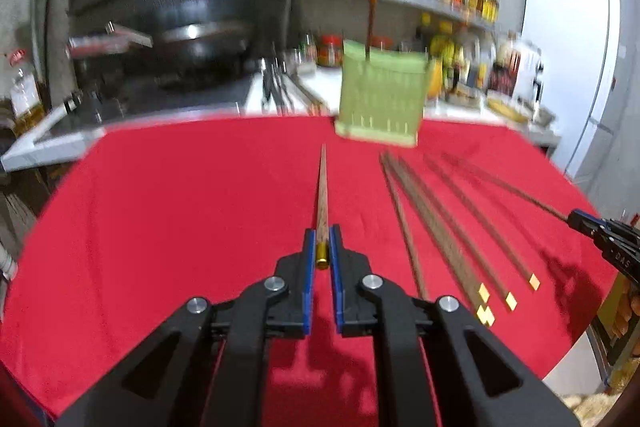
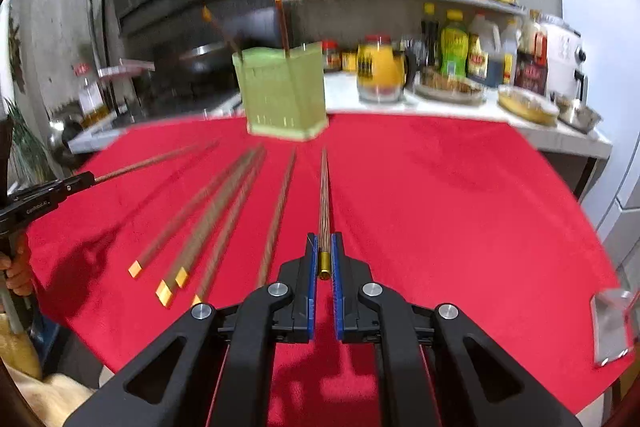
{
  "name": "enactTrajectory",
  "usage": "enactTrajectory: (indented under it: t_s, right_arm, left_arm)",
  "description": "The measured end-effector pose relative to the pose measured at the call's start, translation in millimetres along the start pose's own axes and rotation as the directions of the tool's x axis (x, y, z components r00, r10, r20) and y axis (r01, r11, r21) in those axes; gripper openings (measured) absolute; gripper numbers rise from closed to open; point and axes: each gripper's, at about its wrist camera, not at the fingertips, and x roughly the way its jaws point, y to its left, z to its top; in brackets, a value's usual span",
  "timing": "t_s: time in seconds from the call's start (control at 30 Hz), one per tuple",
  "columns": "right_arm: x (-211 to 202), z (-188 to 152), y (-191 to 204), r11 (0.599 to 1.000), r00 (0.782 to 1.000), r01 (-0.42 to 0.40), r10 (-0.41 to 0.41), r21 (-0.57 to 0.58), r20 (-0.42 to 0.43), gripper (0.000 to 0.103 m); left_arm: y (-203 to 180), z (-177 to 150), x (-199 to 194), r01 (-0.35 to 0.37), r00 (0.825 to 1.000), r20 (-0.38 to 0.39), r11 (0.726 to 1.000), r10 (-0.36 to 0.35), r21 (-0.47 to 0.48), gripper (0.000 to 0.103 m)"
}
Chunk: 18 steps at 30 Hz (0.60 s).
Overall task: Organize utensils
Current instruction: 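Lift both chopsticks upright and carry them above the green holder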
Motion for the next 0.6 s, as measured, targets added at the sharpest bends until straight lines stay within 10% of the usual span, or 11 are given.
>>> enactTrajectory:
  t_s: [0.6]
  right_arm:
    - [-67, 107, 6, 0.998, 0.963, 0.023, -0.008, -0.056, 0.270, 0.007]
  left_arm:
    - [18, 71, -79, 0.005, 0.959, 0.284, 0.999, 0.006, -0.039, 0.007]
